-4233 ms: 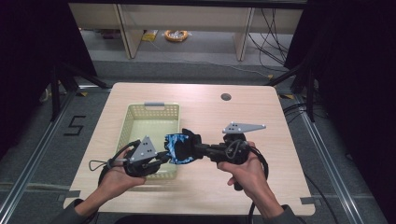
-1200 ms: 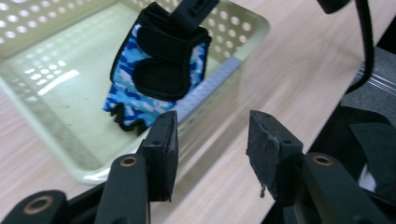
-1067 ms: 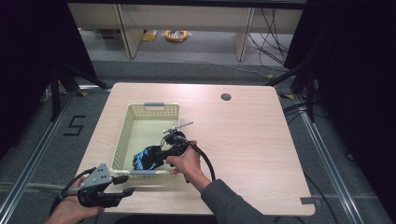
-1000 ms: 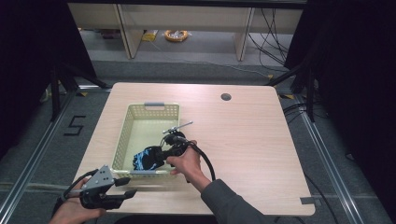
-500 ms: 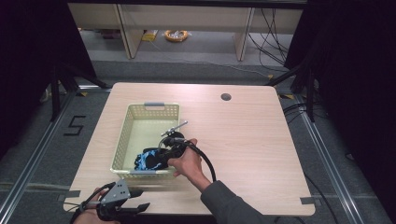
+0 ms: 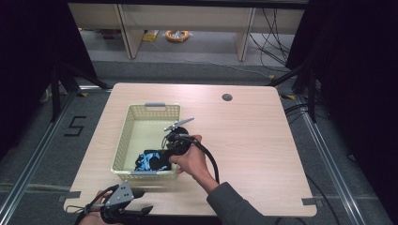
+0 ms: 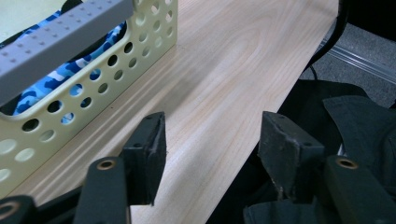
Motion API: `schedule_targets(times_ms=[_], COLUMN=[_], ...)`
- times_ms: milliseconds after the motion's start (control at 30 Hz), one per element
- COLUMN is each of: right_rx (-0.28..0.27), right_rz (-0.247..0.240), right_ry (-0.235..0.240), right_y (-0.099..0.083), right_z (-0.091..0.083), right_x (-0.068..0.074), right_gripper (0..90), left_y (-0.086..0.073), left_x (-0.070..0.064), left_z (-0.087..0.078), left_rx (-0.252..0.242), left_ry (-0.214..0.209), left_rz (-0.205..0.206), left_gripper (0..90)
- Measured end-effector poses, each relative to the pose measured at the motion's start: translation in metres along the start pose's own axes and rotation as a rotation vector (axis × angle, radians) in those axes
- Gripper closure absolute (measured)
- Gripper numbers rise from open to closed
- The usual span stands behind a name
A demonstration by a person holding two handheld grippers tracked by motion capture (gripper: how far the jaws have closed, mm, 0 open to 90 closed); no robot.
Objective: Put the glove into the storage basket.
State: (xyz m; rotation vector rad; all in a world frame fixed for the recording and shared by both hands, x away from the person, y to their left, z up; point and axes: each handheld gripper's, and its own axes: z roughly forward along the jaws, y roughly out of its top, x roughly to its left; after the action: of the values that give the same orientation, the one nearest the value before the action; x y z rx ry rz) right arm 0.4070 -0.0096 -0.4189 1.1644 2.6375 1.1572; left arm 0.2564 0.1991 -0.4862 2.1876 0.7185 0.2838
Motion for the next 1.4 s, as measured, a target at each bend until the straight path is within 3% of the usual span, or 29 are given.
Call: schedule_targets(times_ms=[33,67,167,200,267,333,367,467,533,600,700,733,767,867,900,1000,1133,1167,1200,1333,1367,1400], right_rx=[0.004,-0.01,0.005,-0.024,-0.047,-0.046,-0.061,-0.078,-0.106,-0.128,-0.149,-0.155,-0.16,-0.193,-0.198,-0.198,-0.221,-0.225,-0.24,-0.232,-0.228,-0.226], right_rz=[0.005,-0.01,0.019,-0.008,-0.001,0.003,0.006,0.009,0.015,0.003,0.006,0.019,0.02,0.013,0.017,0.037,0.004,0.014,0.007,0.008,0.003,-0.007], right_ry=[0.005,0.01,-0.002,0.006,0.022,0.026,0.025,0.033,0.028,0.026,0.022,0.032,0.03,0.012,0.013,0.009,-0.004,-0.011,-0.003,-0.006,-0.004,-0.005], right_y=[-0.001,-0.003,-0.008,-0.01,-0.013,-0.014,-0.017,-0.02,-0.027,-0.032,-0.038,-0.041,-0.044,-0.053,-0.056,-0.061,-0.069,-0.071,-0.076,-0.084,-0.086,-0.087], right_z=[-0.002,-0.003,-0.009,-0.009,-0.013,-0.016,-0.021,-0.026,-0.035,-0.041,-0.046,-0.049,-0.051,-0.063,-0.065,-0.069,-0.074,-0.076,-0.078,-0.079,-0.079,-0.08], right_x=[0.0,-0.001,-0.002,-0.004,-0.005,-0.005,-0.008,-0.011,-0.017,-0.022,-0.026,-0.028,-0.03,-0.037,-0.039,-0.038,-0.042,-0.041,-0.043,-0.045,-0.047,-0.049], right_gripper=[52.8,51.1,49.7,49.3,47.2,46.4,44.8,43.9,42.4,41.2,40.2,39.9,39.9,39.4,39.4,39.2,38.2,38.1,38.0,37.6,37.5,37.4], left_y=[0.0,-0.001,-0.002,-0.003,-0.004,-0.005,-0.007,-0.009,-0.01,-0.011,-0.012,-0.011,-0.012,-0.011,-0.012,-0.012,-0.013,-0.013,-0.013,-0.015,-0.015,-0.014], left_x=[0.0,-0.002,0.003,0.004,0.004,0.006,0.007,0.009,0.007,0.009,0.011,0.014,0.012,0.015,0.014,0.015,0.015,0.018,0.018,0.018,0.019,0.017], left_z=[0.0,0.003,0.003,0.003,0.005,0.004,0.005,0.005,0.009,0.008,0.008,0.006,0.008,0.005,0.006,0.006,0.005,0.006,0.004,0.006,0.004,0.006], left_rx=[0.0,-0.023,-0.026,-0.038,-0.061,-0.053,-0.061,-0.043,-0.063,-0.063,-0.064,-0.043,-0.072,-0.08,-0.087,-0.096,-0.085,-0.085,-0.084,-0.09,-0.053,-0.08], left_ry=[0.0,0.002,0.028,0.028,0.034,0.037,0.036,0.039,0.052,0.054,0.06,0.066,0.072,0.077,0.082,0.092,0.098,0.132,0.108,0.113,0.101,0.092], left_rz=[0.0,-0.047,-0.024,-0.062,-0.085,-0.091,-0.116,-0.105,-0.155,-0.136,-0.16,-0.136,-0.173,-0.17,-0.197,-0.186,-0.209,-0.169,-0.194,-0.199,-0.175,-0.2], left_gripper=[37.6,37.0,34.7,34.5,33.7,32.7,32.2,30.4,29.3,27.9,26.2,26.2,25.7,24.7,24.6,24.3,24.4,24.3,24.1,23.3,23.0,22.6])
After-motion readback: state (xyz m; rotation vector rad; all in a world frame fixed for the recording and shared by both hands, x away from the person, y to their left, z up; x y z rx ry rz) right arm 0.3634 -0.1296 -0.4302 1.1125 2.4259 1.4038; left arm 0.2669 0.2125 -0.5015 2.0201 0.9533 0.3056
